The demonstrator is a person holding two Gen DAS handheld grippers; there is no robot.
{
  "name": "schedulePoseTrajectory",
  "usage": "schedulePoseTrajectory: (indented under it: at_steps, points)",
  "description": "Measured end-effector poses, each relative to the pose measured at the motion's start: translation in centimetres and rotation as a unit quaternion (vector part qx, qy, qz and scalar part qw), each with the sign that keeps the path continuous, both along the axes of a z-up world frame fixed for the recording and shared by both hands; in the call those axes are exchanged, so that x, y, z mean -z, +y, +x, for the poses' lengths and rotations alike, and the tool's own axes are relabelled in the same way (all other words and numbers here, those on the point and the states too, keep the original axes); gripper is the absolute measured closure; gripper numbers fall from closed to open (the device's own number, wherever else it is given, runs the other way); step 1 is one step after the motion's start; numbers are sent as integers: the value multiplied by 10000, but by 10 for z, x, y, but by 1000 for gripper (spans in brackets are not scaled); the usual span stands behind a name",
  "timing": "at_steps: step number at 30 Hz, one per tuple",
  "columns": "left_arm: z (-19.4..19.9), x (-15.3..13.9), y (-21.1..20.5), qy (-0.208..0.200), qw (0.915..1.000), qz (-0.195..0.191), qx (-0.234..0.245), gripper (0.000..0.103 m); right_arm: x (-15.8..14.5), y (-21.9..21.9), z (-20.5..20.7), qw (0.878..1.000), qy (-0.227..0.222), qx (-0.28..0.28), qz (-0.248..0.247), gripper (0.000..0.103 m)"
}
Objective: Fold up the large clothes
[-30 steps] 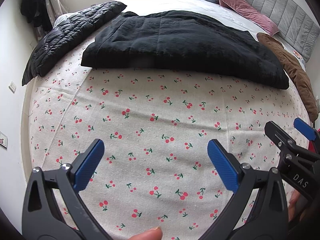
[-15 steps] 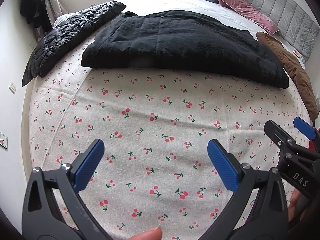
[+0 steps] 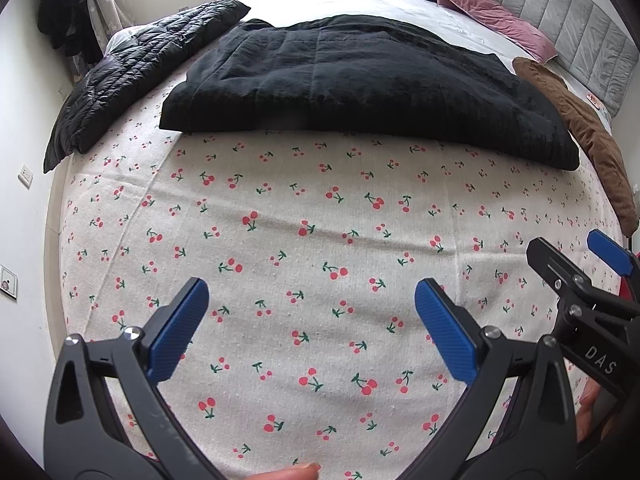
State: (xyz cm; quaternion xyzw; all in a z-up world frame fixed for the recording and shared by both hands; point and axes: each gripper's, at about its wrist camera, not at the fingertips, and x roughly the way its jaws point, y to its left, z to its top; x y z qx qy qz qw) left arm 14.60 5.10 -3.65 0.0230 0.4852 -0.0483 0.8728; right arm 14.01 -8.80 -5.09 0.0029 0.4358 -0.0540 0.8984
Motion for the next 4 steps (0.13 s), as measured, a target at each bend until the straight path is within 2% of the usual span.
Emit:
schedulePoseTrajectory:
  at_steps: [4]
  points:
    - [-2, 4, -4, 9, 9999, 106, 56, 0, 4, 0, 0, 10000, 58, 6, -5, 6]
